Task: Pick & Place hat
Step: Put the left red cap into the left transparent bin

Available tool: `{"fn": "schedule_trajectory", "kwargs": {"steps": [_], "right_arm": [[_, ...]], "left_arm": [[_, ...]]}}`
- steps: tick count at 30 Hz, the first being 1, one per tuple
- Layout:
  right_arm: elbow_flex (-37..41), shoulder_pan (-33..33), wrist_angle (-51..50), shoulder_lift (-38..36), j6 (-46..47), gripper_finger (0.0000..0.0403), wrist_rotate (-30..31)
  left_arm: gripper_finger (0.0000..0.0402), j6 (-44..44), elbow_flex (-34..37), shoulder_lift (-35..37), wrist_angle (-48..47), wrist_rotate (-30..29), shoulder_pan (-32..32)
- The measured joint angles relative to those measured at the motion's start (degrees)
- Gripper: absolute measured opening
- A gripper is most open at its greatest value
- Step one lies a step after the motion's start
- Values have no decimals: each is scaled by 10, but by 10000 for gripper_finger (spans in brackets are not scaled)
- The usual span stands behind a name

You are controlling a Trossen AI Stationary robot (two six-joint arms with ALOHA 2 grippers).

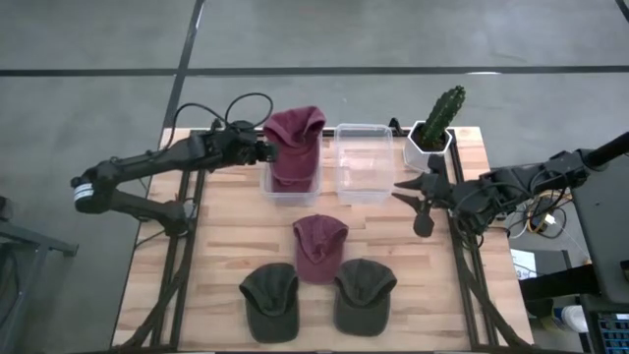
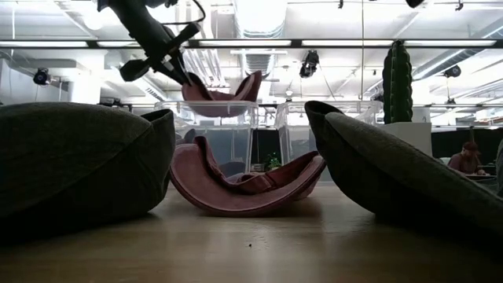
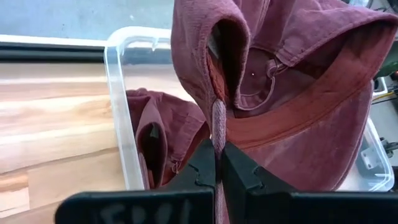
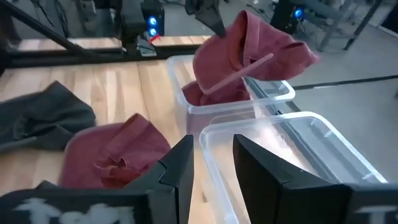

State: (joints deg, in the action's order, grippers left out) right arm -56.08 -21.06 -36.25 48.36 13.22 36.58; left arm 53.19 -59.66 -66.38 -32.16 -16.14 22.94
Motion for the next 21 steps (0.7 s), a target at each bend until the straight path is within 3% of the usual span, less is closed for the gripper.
{"fn": "schedule_trajectory", "kwargs": {"steps": [10,21], "right_arm": [[76,0,90,-51,1,98,-25],[92,0,114,-51,-1,88,-25]], "left_arm": [[4,24,0,-23,-42,25,23],[4,39,2,-23,-43,48,23]]}}
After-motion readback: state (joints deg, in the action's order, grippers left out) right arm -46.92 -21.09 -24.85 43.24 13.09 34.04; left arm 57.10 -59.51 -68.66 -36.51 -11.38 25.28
